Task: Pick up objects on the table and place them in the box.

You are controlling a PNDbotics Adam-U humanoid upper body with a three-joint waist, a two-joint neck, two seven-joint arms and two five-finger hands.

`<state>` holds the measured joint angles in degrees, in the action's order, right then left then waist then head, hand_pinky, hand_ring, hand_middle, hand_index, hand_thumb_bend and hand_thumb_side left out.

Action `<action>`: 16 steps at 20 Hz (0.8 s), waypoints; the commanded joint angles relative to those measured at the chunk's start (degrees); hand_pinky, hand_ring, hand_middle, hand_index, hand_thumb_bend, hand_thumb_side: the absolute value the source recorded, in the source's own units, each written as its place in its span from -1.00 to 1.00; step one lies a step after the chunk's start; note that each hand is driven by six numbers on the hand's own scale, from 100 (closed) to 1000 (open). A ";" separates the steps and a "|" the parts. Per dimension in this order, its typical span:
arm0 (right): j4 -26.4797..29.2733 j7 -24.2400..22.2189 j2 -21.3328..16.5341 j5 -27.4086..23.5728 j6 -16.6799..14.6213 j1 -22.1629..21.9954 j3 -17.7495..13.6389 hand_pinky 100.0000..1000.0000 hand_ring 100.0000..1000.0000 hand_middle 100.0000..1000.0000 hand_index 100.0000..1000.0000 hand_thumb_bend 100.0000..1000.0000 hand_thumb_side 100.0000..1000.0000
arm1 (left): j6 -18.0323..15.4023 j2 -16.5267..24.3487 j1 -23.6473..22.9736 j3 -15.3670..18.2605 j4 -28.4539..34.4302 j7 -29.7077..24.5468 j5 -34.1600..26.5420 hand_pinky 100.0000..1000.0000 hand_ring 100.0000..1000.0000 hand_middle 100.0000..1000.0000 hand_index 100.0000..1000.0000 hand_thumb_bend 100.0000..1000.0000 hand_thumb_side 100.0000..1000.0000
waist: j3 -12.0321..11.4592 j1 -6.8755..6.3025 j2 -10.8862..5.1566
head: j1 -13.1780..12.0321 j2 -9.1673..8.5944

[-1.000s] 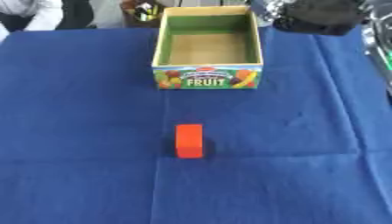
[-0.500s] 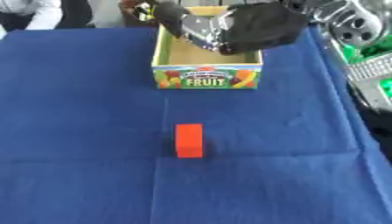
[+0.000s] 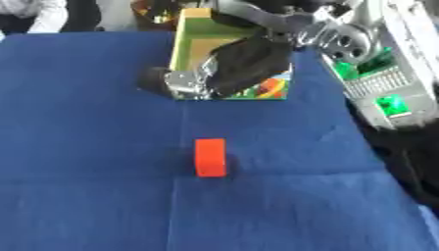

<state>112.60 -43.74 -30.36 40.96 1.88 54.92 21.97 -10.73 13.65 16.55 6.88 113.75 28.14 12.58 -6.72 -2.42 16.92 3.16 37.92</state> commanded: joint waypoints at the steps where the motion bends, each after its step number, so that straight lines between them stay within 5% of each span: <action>1: 0.21 -2.56 0.25 0.62 1.48 0.10 0.53 0.63 0.60 0.39 0.72 -0.04 1.00 | -0.09 1.57 0.23 -0.20 0.85 -0.12 -0.33 -0.35 0.42 0.22 0.38 -1.00 1.00 | 0.00 -0.06 -1.07 | -0.23 -0.60; 16: 1.33 -6.79 1.28 2.94 5.41 -1.84 4.61 0.58 0.60 0.32 0.71 -0.03 1.00 | -0.09 1.69 0.44 -0.38 0.85 -0.28 -0.28 -0.35 0.42 0.22 0.37 -1.00 1.00 | -0.07 0.08 -0.80 | -0.57 -1.20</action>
<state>113.06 -50.33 -28.90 43.07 7.00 52.39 26.74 -10.79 13.65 16.56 6.57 113.75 28.07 12.56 -6.71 -2.36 16.99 2.73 37.17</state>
